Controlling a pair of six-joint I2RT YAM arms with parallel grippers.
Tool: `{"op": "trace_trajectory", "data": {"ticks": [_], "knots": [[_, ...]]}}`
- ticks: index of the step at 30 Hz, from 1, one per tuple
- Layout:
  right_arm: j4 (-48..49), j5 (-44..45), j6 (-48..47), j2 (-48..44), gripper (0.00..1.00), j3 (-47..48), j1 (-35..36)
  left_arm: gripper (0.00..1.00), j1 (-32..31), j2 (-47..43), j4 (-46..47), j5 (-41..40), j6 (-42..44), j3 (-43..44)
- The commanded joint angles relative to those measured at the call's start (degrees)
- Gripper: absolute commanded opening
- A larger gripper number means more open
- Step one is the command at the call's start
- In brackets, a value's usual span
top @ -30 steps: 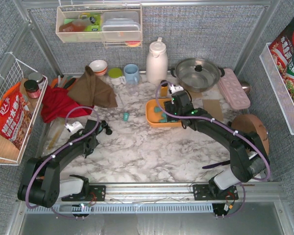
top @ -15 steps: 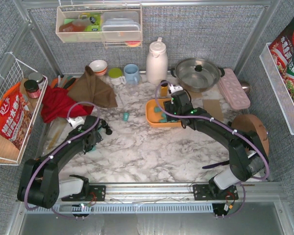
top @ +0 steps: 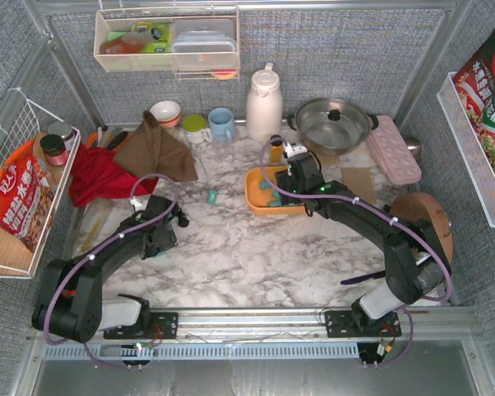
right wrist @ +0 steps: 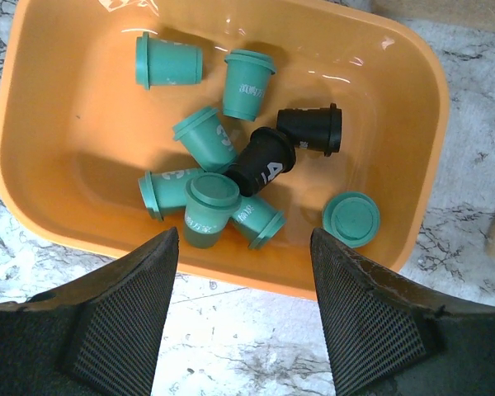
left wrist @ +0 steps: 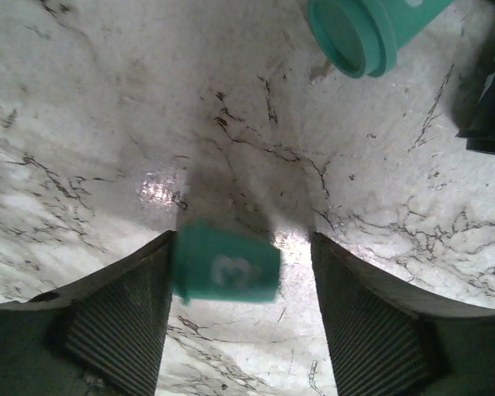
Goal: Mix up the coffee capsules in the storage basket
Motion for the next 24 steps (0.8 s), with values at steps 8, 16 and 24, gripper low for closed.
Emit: {"op": "trace_trajectory", "data": {"ticks": [8,16,24], "knots": [[-0.5,0.3,-0.6,-0.1,0.69,0.9,0.0,0.62,-0.7,5.9,-2.4,-2.5,-2.0,1.9],[-0.6,0.0,-0.5,0.5,0.69,1.0,0.0,0.64,-1.5,2.7,-3.5,-1.9,-2.1,2.4],[-0.9,-0.9,-0.1,1.3,0.69,1.5,0.0,0.87,-1.5,-1.7,-6.1,0.0,5.0,7.7]]}}
